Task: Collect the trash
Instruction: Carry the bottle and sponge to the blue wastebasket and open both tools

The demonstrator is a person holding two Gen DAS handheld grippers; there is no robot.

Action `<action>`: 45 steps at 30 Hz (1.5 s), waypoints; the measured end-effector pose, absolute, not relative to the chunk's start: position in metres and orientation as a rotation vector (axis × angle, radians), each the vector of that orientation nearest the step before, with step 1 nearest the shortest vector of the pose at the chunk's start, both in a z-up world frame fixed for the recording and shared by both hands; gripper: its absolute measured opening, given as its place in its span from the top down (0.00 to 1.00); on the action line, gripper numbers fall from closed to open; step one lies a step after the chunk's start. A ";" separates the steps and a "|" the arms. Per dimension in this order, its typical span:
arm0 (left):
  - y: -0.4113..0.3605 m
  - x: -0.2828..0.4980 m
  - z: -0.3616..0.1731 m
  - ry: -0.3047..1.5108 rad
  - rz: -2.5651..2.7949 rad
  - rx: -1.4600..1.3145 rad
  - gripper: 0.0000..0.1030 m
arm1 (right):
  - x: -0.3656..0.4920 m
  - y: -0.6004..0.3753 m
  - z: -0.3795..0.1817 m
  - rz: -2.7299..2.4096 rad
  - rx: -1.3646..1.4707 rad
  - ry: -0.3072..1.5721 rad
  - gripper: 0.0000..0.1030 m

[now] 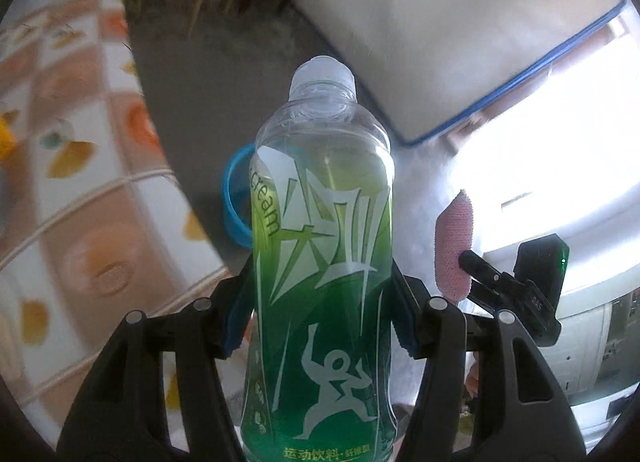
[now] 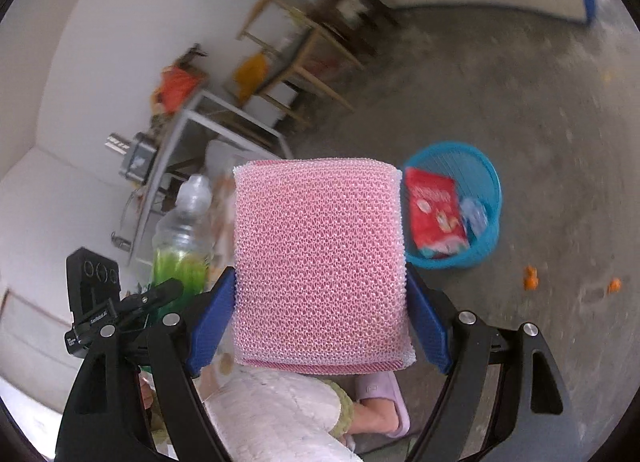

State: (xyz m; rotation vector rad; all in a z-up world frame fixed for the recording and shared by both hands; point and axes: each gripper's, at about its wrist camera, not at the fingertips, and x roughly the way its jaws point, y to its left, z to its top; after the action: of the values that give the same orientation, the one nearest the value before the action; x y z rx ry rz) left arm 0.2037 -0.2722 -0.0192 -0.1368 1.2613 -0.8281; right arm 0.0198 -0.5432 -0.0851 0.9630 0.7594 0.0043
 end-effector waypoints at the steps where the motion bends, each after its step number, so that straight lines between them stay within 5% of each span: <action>1: -0.286 0.210 -0.032 1.295 -0.819 -0.115 0.46 | 0.025 -0.547 -0.098 -0.005 0.981 0.782 0.24; 10: -0.374 0.260 -0.091 1.425 -0.742 0.026 0.46 | 0.102 -0.577 -0.174 -0.055 1.091 0.904 0.23; 14: -0.399 0.288 -0.093 1.399 -0.798 0.004 0.25 | 0.144 -0.609 -0.219 -0.126 1.124 0.926 0.20; 21: -0.358 0.284 -0.074 1.332 -0.805 -0.067 0.25 | 0.158 -0.616 -0.288 -0.229 1.155 1.035 0.20; 30: -0.290 0.246 -0.029 1.206 -0.813 -0.094 0.25 | 0.126 -0.608 -0.286 -0.258 1.078 1.023 0.20; 45: -0.137 0.184 0.036 0.927 -0.729 -0.188 0.25 | 0.069 -0.577 -0.182 -0.192 0.965 0.885 0.20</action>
State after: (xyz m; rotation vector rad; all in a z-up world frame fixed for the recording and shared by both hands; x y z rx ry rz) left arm 0.1840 -0.1373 0.0359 -0.1883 0.9270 -0.7291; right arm 0.0693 -0.5774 -0.1817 0.9651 0.8845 -0.1923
